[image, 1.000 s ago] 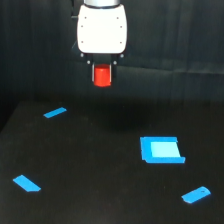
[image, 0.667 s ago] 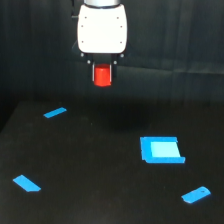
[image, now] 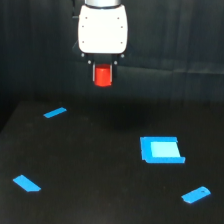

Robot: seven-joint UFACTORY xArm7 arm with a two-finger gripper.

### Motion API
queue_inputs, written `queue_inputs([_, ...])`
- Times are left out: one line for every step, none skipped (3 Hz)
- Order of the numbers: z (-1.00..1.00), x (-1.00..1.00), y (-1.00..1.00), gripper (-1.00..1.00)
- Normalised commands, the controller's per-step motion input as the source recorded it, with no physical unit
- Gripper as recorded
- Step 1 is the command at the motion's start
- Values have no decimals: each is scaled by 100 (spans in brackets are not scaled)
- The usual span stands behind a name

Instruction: Pick up the red object from the table

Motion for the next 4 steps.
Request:
queue_inputs([3,3,3,-99])
queue_inputs([5,6,8,-100])
queue_inputs([11,-3,1,-90])
queue_inputs([-4,-2,0,-98])
